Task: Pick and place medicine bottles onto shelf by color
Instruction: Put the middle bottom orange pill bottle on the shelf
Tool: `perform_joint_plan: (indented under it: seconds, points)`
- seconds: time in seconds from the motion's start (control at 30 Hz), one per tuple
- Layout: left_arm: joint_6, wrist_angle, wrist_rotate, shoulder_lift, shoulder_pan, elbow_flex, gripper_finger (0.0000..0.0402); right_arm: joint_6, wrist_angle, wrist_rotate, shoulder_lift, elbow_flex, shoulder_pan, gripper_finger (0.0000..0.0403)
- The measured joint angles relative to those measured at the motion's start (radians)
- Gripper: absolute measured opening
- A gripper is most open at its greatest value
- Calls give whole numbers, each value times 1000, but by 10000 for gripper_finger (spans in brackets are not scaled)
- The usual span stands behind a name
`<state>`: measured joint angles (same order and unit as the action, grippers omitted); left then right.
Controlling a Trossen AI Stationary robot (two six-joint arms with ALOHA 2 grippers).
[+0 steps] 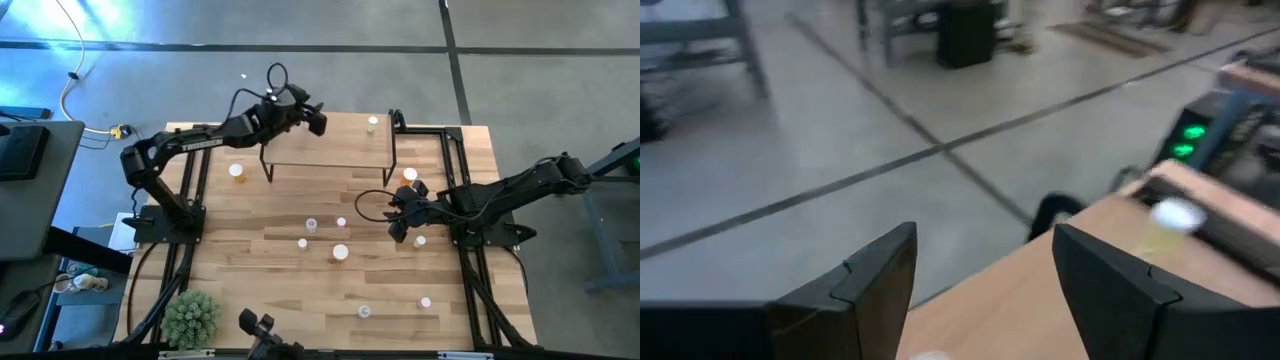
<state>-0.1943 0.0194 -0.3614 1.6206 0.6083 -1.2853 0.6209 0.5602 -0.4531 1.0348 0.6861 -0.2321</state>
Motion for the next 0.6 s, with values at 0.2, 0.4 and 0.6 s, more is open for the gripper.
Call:
perform_joint_plan:
  seconds: [0.2,0.4,0.6]
  points:
    - [128,-1,181,-95,-15,-26,225,1,4,0,0,0,0,156]
    - [133,-61,313,-214,-54,-26,225,3,4,0,0,0,0,156]
    - [146,-134,331,-271,-135,38,225,0,4,0,0,0,0,156]
